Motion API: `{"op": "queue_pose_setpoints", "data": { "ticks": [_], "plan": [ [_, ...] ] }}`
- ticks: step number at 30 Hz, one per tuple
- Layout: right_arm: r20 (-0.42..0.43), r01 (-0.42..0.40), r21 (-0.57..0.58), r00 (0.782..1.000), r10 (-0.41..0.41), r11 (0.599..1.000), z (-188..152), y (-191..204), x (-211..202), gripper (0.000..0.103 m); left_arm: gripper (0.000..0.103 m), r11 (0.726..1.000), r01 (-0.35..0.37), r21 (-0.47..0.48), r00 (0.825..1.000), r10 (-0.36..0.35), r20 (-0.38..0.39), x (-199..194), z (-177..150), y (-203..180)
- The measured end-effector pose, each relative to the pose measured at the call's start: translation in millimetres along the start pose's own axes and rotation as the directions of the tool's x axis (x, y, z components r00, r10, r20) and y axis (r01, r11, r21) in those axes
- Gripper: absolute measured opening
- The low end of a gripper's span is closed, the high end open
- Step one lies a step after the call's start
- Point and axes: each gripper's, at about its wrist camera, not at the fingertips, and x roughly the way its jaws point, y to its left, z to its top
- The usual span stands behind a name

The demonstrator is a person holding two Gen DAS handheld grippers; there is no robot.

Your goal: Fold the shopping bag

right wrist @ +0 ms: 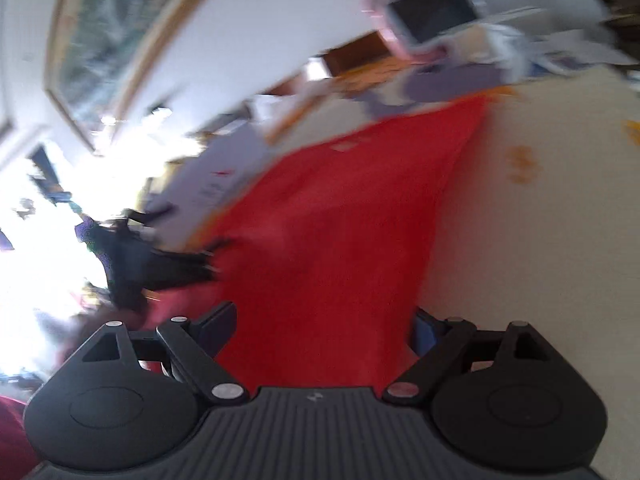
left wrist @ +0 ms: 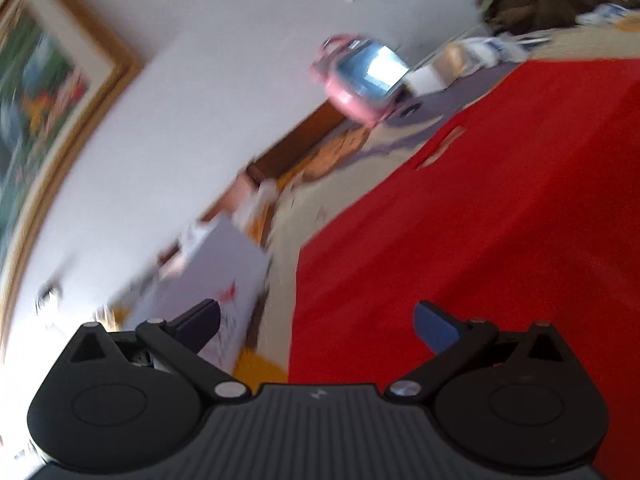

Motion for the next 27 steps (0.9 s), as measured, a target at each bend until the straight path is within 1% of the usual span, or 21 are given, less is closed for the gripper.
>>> {"op": "queue_pose_setpoints", "data": {
  "ticks": [1, 2, 4, 6, 7, 9, 10, 11, 12, 14, 15, 17, 19, 20, 21, 22, 23, 24, 25, 26, 27],
  "plan": [
    [0.011, 0.022, -0.014, 1.0, -0.022, 1.0, -4.0, 1.0, -5.8, 0.09, 0.102, 0.999, -0.014, 0.031, 1.0, 0.014, 0.023, -1.5, 3.2, -1.8],
    [0.034, 0.066, -0.04, 0.997, -0.064, 0.997, -6.3, 2.8, -9.5, 0.09, 0.102, 0.997, -0.034, 0.065, 0.998, 0.03, 0.054, -2.2, 8.2, -3.1],
    [0.076, 0.167, -0.098, 0.984, -0.16, 0.981, -7.4, 5.5, -10.8, 0.09, 0.101, 0.986, -0.079, 0.144, 0.989, 0.059, 0.137, -2.2, 22.6, -4.8],
    [0.107, 0.236, -0.141, 0.969, -0.222, 0.961, -6.0, 10.3, -8.8, 0.089, 0.101, 0.977, -0.094, 0.194, 0.977, 0.053, 0.207, -0.1, 33.3, -7.0],
    [0.111, 0.24, -0.157, 0.968, -0.224, 0.958, -4.4, 13.3, -7.1, 0.089, 0.101, 0.972, -0.1, 0.214, 0.97, 0.047, 0.239, 1.2, 38.0, -8.7],
    [0.113, 0.219, -0.2, 0.973, -0.199, 0.955, -4.0, 23.6, -2.6, 0.089, 0.102, 0.964, -0.088, 0.251, 0.968, 0.023, 0.251, 13.2, 52.3, -15.5],
    [0.1, 0.218, -0.242, 0.975, -0.199, 0.946, -5.4, 31.2, 1.5, 0.089, 0.102, 0.961, -0.08, 0.263, 0.966, 0.01, 0.258, 19.8, 57.9, -18.4],
    [0.074, 0.223, -0.296, 0.975, -0.21, 0.929, -7.5, 39.5, 6.3, 0.089, 0.102, 0.961, -0.071, 0.266, 0.961, -0.005, 0.276, 24.5, 61.0, -19.1],
    [0.045, 0.244, -0.358, 0.969, -0.245, 0.901, -12.2, 48.0, 9.1, 0.089, 0.102, 0.962, -0.061, 0.267, 0.957, -0.019, 0.289, 29.6, 63.4, -19.3],
    [-0.006, 0.276, -0.478, 0.948, -0.318, 0.834, -21.5, 64.8, 14.6, 0.089, 0.102, 0.963, -0.051, 0.266, 0.955, -0.031, 0.296, 38.5, 66.1, -19.3],
    [-0.021, 0.297, -0.505, 0.934, -0.356, 0.81, -23.7, 70.0, 16.3, 0.089, 0.102, 0.965, -0.04, 0.258, 0.954, -0.039, 0.296, 45.0, 66.3, -16.5],
    [-0.031, 0.325, -0.452, 0.925, -0.378, 0.831, -20.9, 63.2, 10.7, 0.089, 0.102, 0.978, -0.003, 0.21, 0.958, -0.058, 0.282, 50.5, 66.5, -8.9],
    [-0.026, 0.328, -0.319, 0.935, -0.354, 0.889, -8.7, 42.7, 4.0, 0.089, 0.102, 0.983, 0.051, 0.174, 0.953, -0.1, 0.286, 47.9, 63.0, -2.4],
    [-0.022, 0.324, -0.25, 0.94, -0.339, 0.913, -3.1, 31.0, 2.0, 0.09, 0.102, 0.982, 0.075, 0.175, 0.948, -0.124, 0.292, 44.6, 59.7, -1.2],
    [-0.018, 0.315, -0.214, 0.945, -0.327, 0.924, -1.1, 25.9, 2.3, 0.09, 0.102, 0.979, 0.085, 0.185, 0.944, -0.138, 0.3, 41.5, 55.6, -1.4],
    [0.016, 0.269, -0.152, 0.963, -0.27, 0.951, 5.9, 9.5, 2.1, 0.09, 0.102, 0.975, 0.08, 0.208, 0.942, -0.142, 0.304, 39.9, 50.9, -4.0],
    [0.034, 0.23, -0.126, 0.973, -0.228, 0.965, 11.0, 1.6, 3.9, 0.09, 0.102, 0.968, 0.07, 0.239, 0.943, -0.143, 0.301, 39.6, 46.2, -8.0],
    [0.033, 0.203, -0.126, 0.979, -0.2, 0.971, 16.4, -3.2, 9.6, 0.088, 0.102, 0.96, 0.058, 0.274, 0.946, -0.141, 0.293, 39.2, 40.6, -12.1],
    [0.033, 0.175, -0.126, 0.985, -0.172, 0.976, 21.9, -7.9, 15.2, 0.082, 0.102, 0.951, 0.046, 0.306, 0.948, -0.138, 0.286, 38.5, 34.3, -15.5],
    [0.032, 0.147, -0.127, 0.989, -0.144, 0.981, 27.3, -12.5, 20.8, 0.074, 0.102, 0.944, 0.04, 0.326, 0.95, -0.137, 0.281, 38.1, 28.8, -17.9],
    [0.026, 0.146, -0.131, 0.989, -0.144, 0.981, 30.5, -13.0, 23.3, 0.049, 0.102, 0.941, 0.042, 0.336, 0.952, -0.14, 0.273, 38.5, 24.2, -18.9]
  ]
}}
